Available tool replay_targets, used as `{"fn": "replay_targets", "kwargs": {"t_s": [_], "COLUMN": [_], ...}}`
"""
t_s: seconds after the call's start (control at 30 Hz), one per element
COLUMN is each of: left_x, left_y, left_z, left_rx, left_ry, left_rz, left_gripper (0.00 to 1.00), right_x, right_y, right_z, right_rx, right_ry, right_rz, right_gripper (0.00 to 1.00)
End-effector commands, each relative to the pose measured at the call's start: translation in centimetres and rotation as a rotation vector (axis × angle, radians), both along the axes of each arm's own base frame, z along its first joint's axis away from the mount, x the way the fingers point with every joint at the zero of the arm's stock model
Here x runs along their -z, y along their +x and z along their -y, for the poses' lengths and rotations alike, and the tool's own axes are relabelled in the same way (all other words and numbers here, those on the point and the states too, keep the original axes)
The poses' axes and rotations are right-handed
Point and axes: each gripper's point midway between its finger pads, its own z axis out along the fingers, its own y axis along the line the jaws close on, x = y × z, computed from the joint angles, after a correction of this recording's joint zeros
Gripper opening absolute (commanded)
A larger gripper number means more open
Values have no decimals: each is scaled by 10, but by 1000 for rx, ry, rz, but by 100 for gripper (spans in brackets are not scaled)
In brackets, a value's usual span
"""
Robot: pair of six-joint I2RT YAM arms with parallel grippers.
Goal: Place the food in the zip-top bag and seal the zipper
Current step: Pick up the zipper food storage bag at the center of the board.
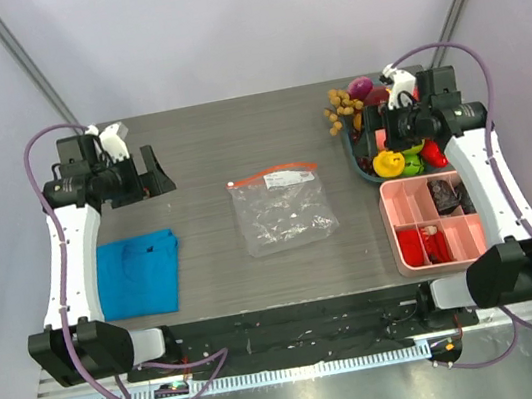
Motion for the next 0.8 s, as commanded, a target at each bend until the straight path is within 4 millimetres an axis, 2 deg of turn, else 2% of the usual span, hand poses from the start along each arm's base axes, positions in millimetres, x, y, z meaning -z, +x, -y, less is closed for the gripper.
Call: {"fn": "replay_targets", "kwargs": {"t_s": [0.0,0.13,0.33,0.37,0.43,0.47,0.53,0.63,0.67,0.7,0.73,0.77], "left_x": [-24,-24,-25,-25,-27,-26,-30,-31,-30,-32,-30,-29], "left_y": [1,-1,-6,-10,-15,-17,-22,-29,-30,-31,-33,-32], "left_z": [13,19,25,31,38,42,51,58,59,61,63,63], "left_rx": [35,70,120,154,202,217,268,320,332,351,359,363], "left_ry": [-70,-93,-105,-129,-160,-178,-223,-257,-258,-271,-276,-281], "left_rz": [85,86,128,128,137,134,141,147,147,152,149,147], "left_gripper": [100,100,100,100,100,100,100,100,100,100,100,100], "right_x": [-11,-5,6,15,14,26,19,28,21,41,45,36], "right_y": [2,5,15,17,21,24,28,42,48,57,60,64], "right_z": [-27,-62,-101,-113,-127,-138,-152,-171,-173,-177,-180,-182], "right_rx": [-113,-210,-299,-325,-357,-384,-428,-503,-538,-560,-586,-610], "right_ry": [8,-5,-13,-12,-1,0,31,50,39,27,26,21], "right_rz": [28,17,-26,-53,-64,-97,-102,-130,-101,-137,-142,-131], "right_gripper": [100,100,100,100,100,100,100,100,100,100,100,100]}}
